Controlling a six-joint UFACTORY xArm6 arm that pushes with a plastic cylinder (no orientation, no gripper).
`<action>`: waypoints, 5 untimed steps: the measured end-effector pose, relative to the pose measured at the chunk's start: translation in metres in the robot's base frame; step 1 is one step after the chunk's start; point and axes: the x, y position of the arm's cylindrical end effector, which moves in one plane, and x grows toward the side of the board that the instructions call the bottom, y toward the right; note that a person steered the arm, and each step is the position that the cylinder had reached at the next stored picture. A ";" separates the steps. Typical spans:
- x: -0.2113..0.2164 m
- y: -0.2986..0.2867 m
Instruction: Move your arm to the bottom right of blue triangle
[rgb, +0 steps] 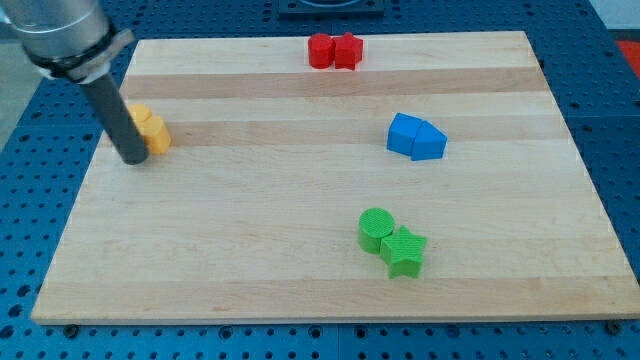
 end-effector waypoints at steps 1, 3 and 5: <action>-0.008 0.025; -0.037 0.045; -0.035 0.130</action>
